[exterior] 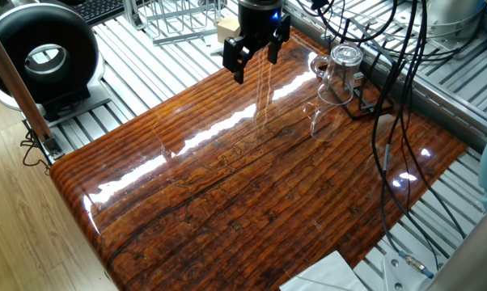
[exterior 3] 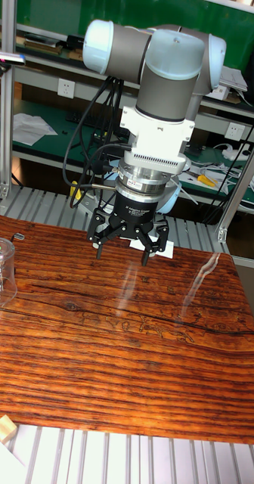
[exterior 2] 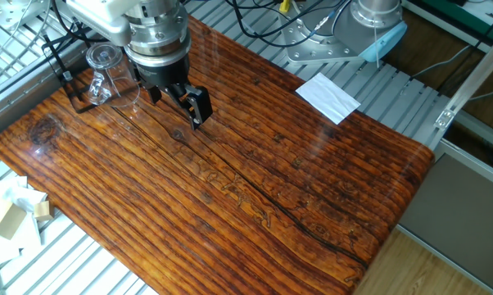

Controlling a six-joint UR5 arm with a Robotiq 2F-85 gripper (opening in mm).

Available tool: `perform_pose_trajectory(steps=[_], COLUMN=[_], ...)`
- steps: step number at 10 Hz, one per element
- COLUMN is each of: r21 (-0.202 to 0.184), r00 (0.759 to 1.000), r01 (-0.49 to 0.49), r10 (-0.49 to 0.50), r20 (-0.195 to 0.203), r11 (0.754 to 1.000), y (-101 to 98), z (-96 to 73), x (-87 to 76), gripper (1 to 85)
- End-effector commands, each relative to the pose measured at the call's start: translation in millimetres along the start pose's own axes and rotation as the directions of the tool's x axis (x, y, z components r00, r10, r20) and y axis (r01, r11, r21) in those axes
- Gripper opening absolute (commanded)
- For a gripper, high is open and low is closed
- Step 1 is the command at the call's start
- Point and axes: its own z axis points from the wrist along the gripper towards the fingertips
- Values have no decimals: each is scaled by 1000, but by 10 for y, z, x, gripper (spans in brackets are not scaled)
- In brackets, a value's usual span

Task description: Take the cup off the cup rack

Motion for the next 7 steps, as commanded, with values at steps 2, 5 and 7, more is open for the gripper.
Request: perform_pose_trajectory(steps=[2,5,7], r21=[181,237,230], r00=[907,900,899], r01=[340,357,359], r10=[-372,-401,-401], r20=[196,172,174], r11=[923,903,905], y=[-237,-298,-287], z=[-52,32,35], x=[-668,-691,-689], gripper=[10,10,10])
